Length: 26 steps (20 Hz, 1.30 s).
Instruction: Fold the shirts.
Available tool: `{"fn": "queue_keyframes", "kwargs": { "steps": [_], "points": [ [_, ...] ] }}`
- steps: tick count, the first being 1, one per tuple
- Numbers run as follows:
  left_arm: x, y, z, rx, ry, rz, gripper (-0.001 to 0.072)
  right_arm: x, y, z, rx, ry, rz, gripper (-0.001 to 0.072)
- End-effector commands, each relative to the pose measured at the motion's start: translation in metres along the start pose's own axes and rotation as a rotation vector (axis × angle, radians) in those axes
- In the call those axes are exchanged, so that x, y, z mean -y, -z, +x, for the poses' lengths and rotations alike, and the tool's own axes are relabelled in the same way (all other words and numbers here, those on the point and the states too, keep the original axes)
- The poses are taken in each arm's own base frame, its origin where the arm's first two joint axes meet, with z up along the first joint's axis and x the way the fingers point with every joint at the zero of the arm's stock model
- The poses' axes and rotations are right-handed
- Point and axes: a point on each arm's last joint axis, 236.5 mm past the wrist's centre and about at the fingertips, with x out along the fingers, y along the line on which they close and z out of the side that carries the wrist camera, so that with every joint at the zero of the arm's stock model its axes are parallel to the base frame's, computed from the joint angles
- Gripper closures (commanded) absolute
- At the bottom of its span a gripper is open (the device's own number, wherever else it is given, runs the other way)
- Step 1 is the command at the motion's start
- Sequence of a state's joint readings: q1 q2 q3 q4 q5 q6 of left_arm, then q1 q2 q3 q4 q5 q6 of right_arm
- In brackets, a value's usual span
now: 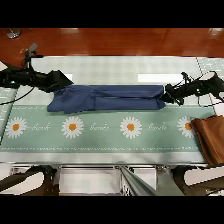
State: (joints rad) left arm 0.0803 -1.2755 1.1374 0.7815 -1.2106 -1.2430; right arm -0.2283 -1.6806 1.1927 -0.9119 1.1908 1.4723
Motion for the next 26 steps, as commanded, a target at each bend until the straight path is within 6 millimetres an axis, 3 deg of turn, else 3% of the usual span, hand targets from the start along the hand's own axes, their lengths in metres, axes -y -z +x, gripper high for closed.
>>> {"fn": "queue_keyframes", "kwargs": {
  "steps": [1, 2, 3, 4, 6, 9, 12, 14, 17, 20, 24, 26],
  "points": [
    [0.015, 0.009, 0.013, -0.032, 0.021, 0.031, 0.0012, -0.010, 0.003, -0.001, -0.012, -0.020, -0.043, 0.0692],
    [0.017, 0.010, 0.014, -0.036, 0.023, 0.035, 0.0155, -0.012, 0.002, -0.007, 0.002, -0.018, -0.062, 0.0693],
    [0.017, 0.010, 0.014, -0.036, 0.024, 0.035, 0.0548, -0.017, 0.001, -0.015, 0.025, -0.016, -0.088, 0.0693],
    [0.017, 0.010, 0.013, -0.035, 0.025, 0.044, 0.0683, -0.023, 0.000, -0.028, 0.059, -0.012, -0.114, 0.0693],
    [0.023, 0.013, 0.014, -0.046, 0.041, 0.059, 0.0683, -0.033, 0.006, -0.062, 0.122, 0.033, -0.209, 0.0693],
    [0.043, 0.022, 0.029, -0.076, 0.058, 0.112, 0.0683, -0.053, 0.044, -0.116, 0.220, 0.073, -0.332, 0.0693],
    [0.075, 0.031, 0.065, -0.084, 0.072, 0.149, 0.0684, -0.074, 0.101, -0.157, 0.325, 0.056, -0.393, 0.0693],
    [0.102, 0.043, 0.105, -0.090, 0.081, 0.191, 0.0684, -0.082, 0.140, -0.177, 0.380, 0.038, -0.399, 0.0693],
    [0.131, 0.071, 0.164, -0.153, 0.092, 0.224, 0.0684, -0.086, 0.185, -0.193, 0.432, 0.020, -0.405, 0.0693],
    [0.159, 0.109, 0.216, -0.253, 0.105, 0.220, 0.0684, -0.094, 0.209, -0.209, 0.494, 0.000, -0.425, 0.0693],
    [0.213, 0.180, 0.261, -0.381, 0.157, 0.333, 0.0684, -0.092, 0.220, -0.209, 0.479, 0.003, -0.427, 0.0693],
    [0.228, 0.219, 0.275, -0.450, 0.168, 0.364, 0.0684, -0.094, 0.217, -0.211, 0.495, 0.000, -0.434, 0.0693]
  ]
}}
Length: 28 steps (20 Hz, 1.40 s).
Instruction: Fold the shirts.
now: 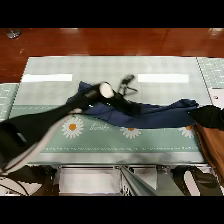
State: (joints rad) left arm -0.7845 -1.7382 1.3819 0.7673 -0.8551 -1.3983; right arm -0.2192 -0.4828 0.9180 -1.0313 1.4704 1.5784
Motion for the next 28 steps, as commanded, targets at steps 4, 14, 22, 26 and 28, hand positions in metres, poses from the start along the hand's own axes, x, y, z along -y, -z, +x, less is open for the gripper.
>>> {"fn": "queue_keyframes", "kwargs": {
  "steps": [4, 14, 22, 26, 28],
  "points": [
    [0.061, 0.089, 0.066, -0.261, 0.054, 0.088, 0.0683, -0.003, -0.006, 0.000, 0.027, -0.014, -0.024, 0.0692],
    [-0.074, -0.076, -0.201, 0.216, -0.055, -0.132, 0.0683, -0.058, -0.030, 0.016, -0.011, -0.202, -0.124, 0.0692],
    [-0.081, -0.010, -0.493, 0.762, -0.383, -0.076, 0.0683, -0.204, -0.037, 0.168, -0.229, -0.359, -0.349, 0.0692],
    [-0.049, 0.038, -0.487, 0.817, -0.419, -0.048, 0.0682, -0.238, -0.021, 0.263, -0.338, -0.357, -0.376, 0.0692],
    [-0.052, 0.053, -0.472, 0.814, -0.414, -0.068, 0.0682, -0.235, -0.007, 0.302, -0.404, -0.335, -0.326, 0.0691]
  ]
}}
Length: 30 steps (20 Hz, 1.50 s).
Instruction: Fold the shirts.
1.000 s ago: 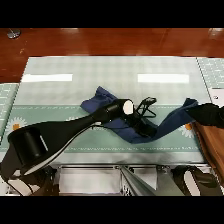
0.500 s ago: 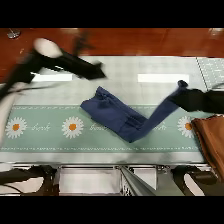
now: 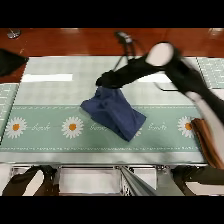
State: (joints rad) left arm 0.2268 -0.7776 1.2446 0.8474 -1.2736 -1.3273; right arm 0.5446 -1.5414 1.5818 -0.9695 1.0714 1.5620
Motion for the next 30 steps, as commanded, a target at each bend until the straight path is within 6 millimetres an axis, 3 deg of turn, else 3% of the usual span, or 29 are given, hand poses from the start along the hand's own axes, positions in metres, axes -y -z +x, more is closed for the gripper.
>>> {"fn": "queue_keyframes", "kwargs": {
  "steps": [1, 3, 5, 6, 7, 10, 12, 13, 14, 16, 18, 20, 22, 26, 30],
  "points": [
    [-0.001, 0.034, -0.013, 0.024, -0.027, -0.011, 0.0682, 0.014, 0.006, 0.081, -0.101, -0.008, 0.073, 0.0636],
    [-0.011, 0.051, 0.001, -0.012, -0.020, -0.058, 0.0682, 0.015, 0.019, 0.097, -0.162, -0.060, 0.143, 0.0087],
    [-0.027, 0.061, 0.016, -0.019, -0.036, -0.103, 0.0682, 0.024, 0.026, 0.078, -0.222, -0.067, 0.141, 0.0079],
    [-0.034, 0.066, 0.022, -0.019, -0.045, -0.124, 0.0682, 0.035, 0.025, 0.054, -0.243, -0.055, 0.148, 0.0079],
    [-0.040, 0.071, 0.027, -0.025, -0.051, -0.140, 0.0682, 0.047, 0.021, 0.023, -0.247, -0.042, 0.160, 0.0080],
    [-0.051, 0.089, 0.039, -0.062, -0.059, -0.178, 0.0682, 0.092, 0.013, -0.109, -0.157, 0.136, 0.142, 0.0080],
    [-0.056, 0.104, 0.045, -0.095, -0.058, -0.202, 0.0682, 0.128, 0.030, -0.186, -0.010, 0.383, 0.144, 0.0082],
    [-0.057, 0.111, 0.048, -0.110, -0.057, -0.211, 0.0682, 0.141, 0.049, -0.208, 0.072, 0.461, 0.181, 0.0092],
    [-0.058, 0.119, 0.052, -0.128, -0.055, -0.221, 0.0682, 0.151, 0.076, -0.217, 0.148, 0.503, 0.244, 0.0093],
    [-0.057, 0.139, 0.060, -0.176, -0.042, -0.238, 0.0682, 0.170, 0.137, -0.199, 0.272, 0.508, 0.417, 0.0095],
    [-0.054, 0.160, 0.068, -0.228, -0.025, -0.249, 0.0682, 0.187, 0.192, -0.152, 0.364, 0.414, 0.675, 0.0095],
    [-0.050, 0.180, 0.074, -0.275, -0.009, -0.256, 0.0682, 0.185, 0.228, -0.098, 0.374, 0.226, 0.917, 0.0095],
    [-0.045, 0.192, 0.077, -0.308, 0.006, -0.256, 0.0682, 0.173, 0.240, -0.067, 0.336, 0.080, 0.974, 0.0108],
    [-0.038, 0.190, 0.082, -0.295, 0.019, -0.232, 0.0682, 0.166, 0.250, -0.034, 0.156, 0.025, 0.949, 0.0108],
    [-0.034, 0.186, 0.083, -0.281, 0.036, -0.246, 0.0682, 0.163, 0.236, -0.011, 0.024, -0.020, 0.905, 0.0108]
  ]
}}
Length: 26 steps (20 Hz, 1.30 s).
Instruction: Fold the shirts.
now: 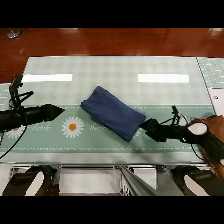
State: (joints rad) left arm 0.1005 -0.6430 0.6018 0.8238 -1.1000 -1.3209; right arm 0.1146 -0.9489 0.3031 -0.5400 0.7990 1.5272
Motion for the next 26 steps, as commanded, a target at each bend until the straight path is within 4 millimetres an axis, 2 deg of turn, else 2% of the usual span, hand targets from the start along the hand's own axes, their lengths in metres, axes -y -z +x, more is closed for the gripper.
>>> {"fn": "queue_keyframes", "kwargs": {
  "steps": [1, 4, 5, 6, 7, 8, 9, 11, 13, 14, 15, 17, 19, 22, 25, 26],
  "points": [
    [0.005, -0.002, 0.001, 0.009, 0.018, -0.007, 0.0682, -0.012, 0.004, 0.026, -0.111, -0.011, -0.028, 0.0108],
    [0.016, -0.007, 0.001, 0.033, 0.066, -0.034, 0.0682, -0.029, 0.015, 0.055, -0.193, 0.022, -0.097, 0.0115],
    [0.018, -0.009, 0.000, 0.038, 0.074, -0.039, 0.0682, -0.037, 0.014, 0.063, -0.213, 0.022, -0.117, 0.0305],
    [0.018, -0.009, 0.000, 0.039, 0.075, -0.039, 0.0682, -0.048, 0.012, 0.068, -0.230, 0.011, -0.150, 0.0528],
    [0.018, -0.009, 0.000, 0.039, 0.075, -0.039, 0.0682, -0.063, 0.009, 0.068, -0.241, -0.017, -0.218, 0.0693],
    [0.018, -0.009, 0.000, 0.039, 0.075, -0.039, 0.0682, -0.086, 0.001, 0.063, -0.236, -0.052, -0.283, 0.0692],
    [0.018, -0.009, 0.000, 0.039, 0.075, -0.039, 0.0682, -0.111, -0.013, 0.055, -0.210, -0.081, -0.341, 0.0692],
    [0.018, -0.009, 0.000, 0.039, 0.075, -0.039, 0.0682, -0.181, -0.050, 0.024, -0.115, -0.152, -0.494, 0.0693],
    [0.018, -0.009, 0.000, 0.040, 0.075, -0.039, 0.0682, -0.249, -0.085, -0.026, 0.020, -0.162, -0.626, 0.0693],
    [0.018, -0.009, 0.000, 0.039, 0.075, -0.039, 0.0682, -0.271, -0.103, -0.055, 0.095, -0.122, -0.672, 0.0693],
    [0.018, -0.009, 0.000, 0.039, 0.075, -0.039, 0.0682, -0.281, -0.118, -0.083, 0.156, -0.067, -0.705, 0.0693],
    [0.018, -0.009, 0.000, 0.039, 0.075, -0.039, 0.0681, -0.283, -0.145, -0.144, 0.249, 0.041, -0.714, 0.0693],
    [0.018, -0.009, 0.000, 0.039, 0.075, -0.039, 0.0682, -0.267, -0.164, -0.206, 0.303, 0.124, -0.659, 0.0693],
    [0.018, -0.009, 0.000, 0.040, 0.074, -0.038, 0.0681, -0.218, -0.173, -0.282, 0.327, 0.222, -0.498, 0.0693],
    [0.018, -0.009, 0.000, 0.040, 0.074, -0.035, 0.0682, -0.155, -0.169, -0.338, 0.341, 0.322, -0.308, 0.0693],
    [0.018, -0.009, 0.000, 0.041, 0.074, -0.035, 0.0682, -0.143, -0.171, -0.359, 0.397, 0.329, -0.257, 0.0693]
  ]
}}
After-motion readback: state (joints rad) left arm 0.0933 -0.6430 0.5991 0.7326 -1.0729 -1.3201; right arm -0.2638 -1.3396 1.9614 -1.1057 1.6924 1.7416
